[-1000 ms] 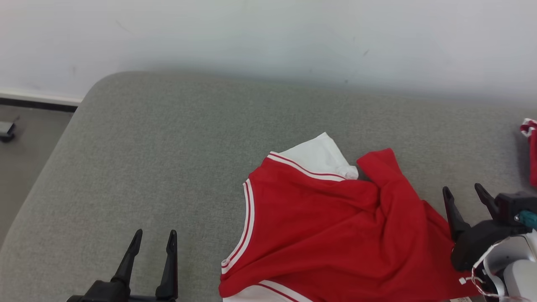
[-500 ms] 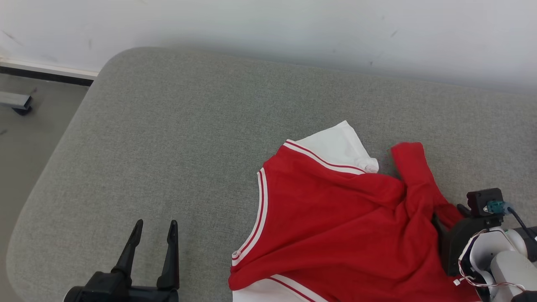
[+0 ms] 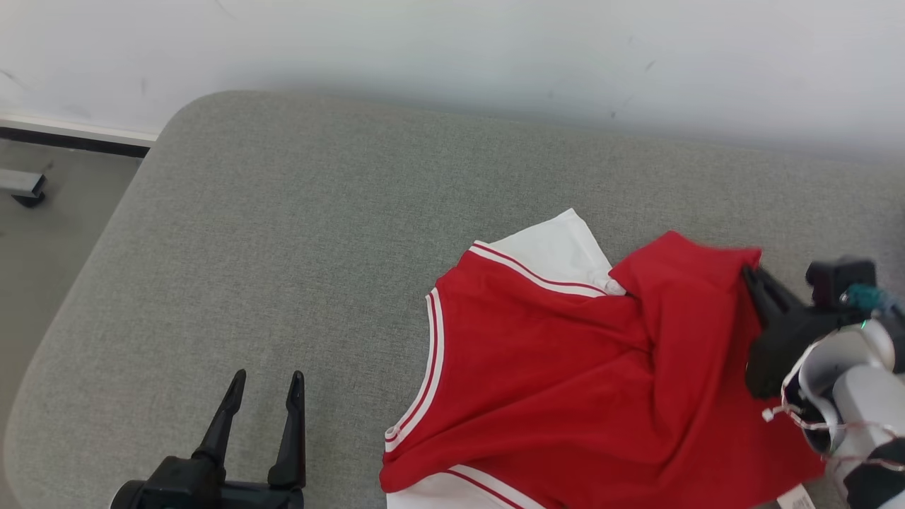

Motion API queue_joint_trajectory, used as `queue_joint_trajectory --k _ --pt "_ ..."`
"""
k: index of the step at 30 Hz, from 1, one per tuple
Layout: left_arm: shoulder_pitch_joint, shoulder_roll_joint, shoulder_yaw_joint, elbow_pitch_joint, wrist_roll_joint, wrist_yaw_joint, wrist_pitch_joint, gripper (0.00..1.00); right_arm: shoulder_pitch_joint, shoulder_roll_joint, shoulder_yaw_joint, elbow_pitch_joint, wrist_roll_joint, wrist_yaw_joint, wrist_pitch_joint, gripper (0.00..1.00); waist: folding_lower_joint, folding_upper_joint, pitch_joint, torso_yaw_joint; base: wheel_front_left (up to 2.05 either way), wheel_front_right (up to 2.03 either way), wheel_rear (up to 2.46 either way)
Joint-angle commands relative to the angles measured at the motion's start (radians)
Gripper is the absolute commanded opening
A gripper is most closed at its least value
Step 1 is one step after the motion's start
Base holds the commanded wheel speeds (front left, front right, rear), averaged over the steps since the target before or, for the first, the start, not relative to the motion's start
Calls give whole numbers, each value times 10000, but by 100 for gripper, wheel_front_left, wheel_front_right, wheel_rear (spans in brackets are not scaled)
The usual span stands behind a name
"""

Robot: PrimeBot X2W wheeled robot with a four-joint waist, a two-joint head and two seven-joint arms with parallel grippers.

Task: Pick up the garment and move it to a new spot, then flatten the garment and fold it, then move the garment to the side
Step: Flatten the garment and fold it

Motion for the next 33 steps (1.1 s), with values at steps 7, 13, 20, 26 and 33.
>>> queue_joint_trajectory --k 7,13,20,26,33 --pt "-65 79 -92 -31 -43 17 -29 100 -1293 309 -498 -16 218 -27 -343 0 -1 -1 87 28 0 0 0" --pt "-170 59 -179 -28 -68 19 -29 100 -2246 935 -589 731 -249 -27 -508 0 -1 -1 236 134 0 0 0" --pt "-284 43 -242 41 -98 18 -29 100 -2885 1194 -583 2311 -865 -27 -938 100 -1 -1 323 265 0 0 0" --pt "-147 100 -111 35 -23 18 -29 100 -2946 1054 -577 2815 -992 -27 -1765 100 -1 -1 74 93 0 0 0" --pt "186 230 191 -67 95 18 -29 100 -2317 788 -707 2453 -833 -27 -2722 100 -1 -1 -444 -478 0 0 0"
